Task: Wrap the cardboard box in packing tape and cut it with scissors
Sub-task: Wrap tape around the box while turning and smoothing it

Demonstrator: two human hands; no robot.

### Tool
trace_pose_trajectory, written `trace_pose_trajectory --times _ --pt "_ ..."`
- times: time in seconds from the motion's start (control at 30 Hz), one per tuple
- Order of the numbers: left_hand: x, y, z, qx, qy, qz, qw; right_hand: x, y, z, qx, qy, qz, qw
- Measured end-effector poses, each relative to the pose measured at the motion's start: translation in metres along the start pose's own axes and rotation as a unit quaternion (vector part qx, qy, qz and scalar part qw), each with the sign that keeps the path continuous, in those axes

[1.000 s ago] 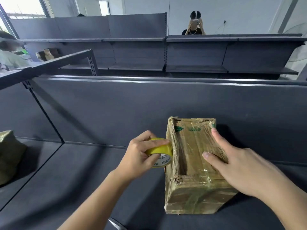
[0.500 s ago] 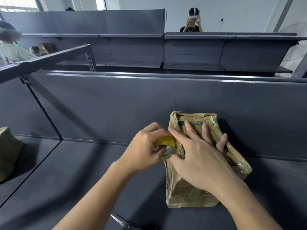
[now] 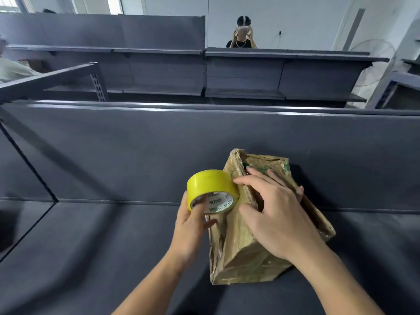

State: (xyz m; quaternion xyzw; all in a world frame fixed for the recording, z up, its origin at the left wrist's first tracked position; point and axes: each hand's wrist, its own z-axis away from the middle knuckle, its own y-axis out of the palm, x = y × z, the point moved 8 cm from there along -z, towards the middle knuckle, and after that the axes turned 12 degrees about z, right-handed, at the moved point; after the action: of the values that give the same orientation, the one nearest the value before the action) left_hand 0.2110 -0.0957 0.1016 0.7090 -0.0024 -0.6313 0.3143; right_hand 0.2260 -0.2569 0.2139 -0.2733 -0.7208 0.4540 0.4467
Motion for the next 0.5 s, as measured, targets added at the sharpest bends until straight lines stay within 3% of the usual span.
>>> trace_pose_trajectory --times 0.23,0.4,0.5 --pt "-0.068 0.038 -0.004 0.079 0.173 -0.144 0.971 -0.026 0.001 0.010 -0.017 0.064 -0.213 0.975" --pt "-0.045 0.045 -0.007 0.112 0.105 -0.210 0.966 -0.061 0.013 0.027 0.019 0.119 -0.273 0.954" --pt "-0.037 0.057 -0.003 0.149 0.109 -0.252 0.950 -0.082 0.017 0.039 0.050 0.145 -0.276 0.949"
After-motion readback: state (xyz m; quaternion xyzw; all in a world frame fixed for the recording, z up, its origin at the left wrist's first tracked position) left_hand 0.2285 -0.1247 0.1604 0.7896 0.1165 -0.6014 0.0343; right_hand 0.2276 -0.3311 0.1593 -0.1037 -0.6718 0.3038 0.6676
